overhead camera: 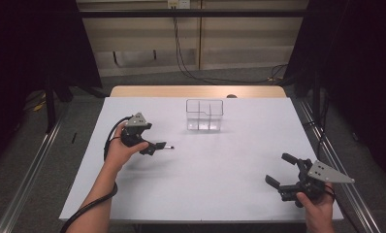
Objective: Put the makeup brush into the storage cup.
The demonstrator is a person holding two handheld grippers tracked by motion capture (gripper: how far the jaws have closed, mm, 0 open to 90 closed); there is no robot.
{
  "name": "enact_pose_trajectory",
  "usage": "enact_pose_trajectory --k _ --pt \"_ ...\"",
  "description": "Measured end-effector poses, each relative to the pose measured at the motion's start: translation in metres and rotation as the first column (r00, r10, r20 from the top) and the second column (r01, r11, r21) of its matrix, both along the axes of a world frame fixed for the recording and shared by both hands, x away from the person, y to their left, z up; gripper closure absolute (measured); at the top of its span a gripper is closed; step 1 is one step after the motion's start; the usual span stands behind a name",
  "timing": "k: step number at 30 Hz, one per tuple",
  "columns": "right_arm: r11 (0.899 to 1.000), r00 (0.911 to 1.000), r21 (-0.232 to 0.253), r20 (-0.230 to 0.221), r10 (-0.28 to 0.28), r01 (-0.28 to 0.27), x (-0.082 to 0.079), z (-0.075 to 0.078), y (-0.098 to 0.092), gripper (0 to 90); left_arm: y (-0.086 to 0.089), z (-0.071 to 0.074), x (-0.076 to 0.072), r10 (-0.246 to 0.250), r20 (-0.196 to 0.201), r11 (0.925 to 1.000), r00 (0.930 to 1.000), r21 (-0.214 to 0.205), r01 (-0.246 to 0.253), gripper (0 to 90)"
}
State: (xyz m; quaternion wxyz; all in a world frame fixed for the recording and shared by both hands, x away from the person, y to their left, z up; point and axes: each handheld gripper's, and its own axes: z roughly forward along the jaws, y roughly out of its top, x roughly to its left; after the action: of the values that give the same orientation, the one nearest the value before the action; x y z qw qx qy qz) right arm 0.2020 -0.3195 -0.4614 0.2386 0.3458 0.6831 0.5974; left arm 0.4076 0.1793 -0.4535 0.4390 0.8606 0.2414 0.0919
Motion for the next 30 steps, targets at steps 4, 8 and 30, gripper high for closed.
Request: enact_pose_trajectory --k 4,8,30 --pt "1.0 1.0 -0.001 -0.001 0.0 0.0 0.0 0.0 0.0 0.0 -0.001 0.0 0.002 -0.002 -0.024 0.9995 0.9997 0.032 0.003 0.0" --pt "1.0 1.0 -0.002 -0.002 0.0 -0.001 0.0 0.0 0.0 0.0 -0.003 -0.001 0.004 -0.02 -0.046 0.9966 0.9987 0.078 0.024 0.0" --pt "1.0 1.0 -0.006 -0.003 0.009 -0.009 0.0 0.0 0.001 0.0 -0.015 0.003 0.015 -0.044 -0.15 0.9597 0.9877 0.268 0.083 0.0"
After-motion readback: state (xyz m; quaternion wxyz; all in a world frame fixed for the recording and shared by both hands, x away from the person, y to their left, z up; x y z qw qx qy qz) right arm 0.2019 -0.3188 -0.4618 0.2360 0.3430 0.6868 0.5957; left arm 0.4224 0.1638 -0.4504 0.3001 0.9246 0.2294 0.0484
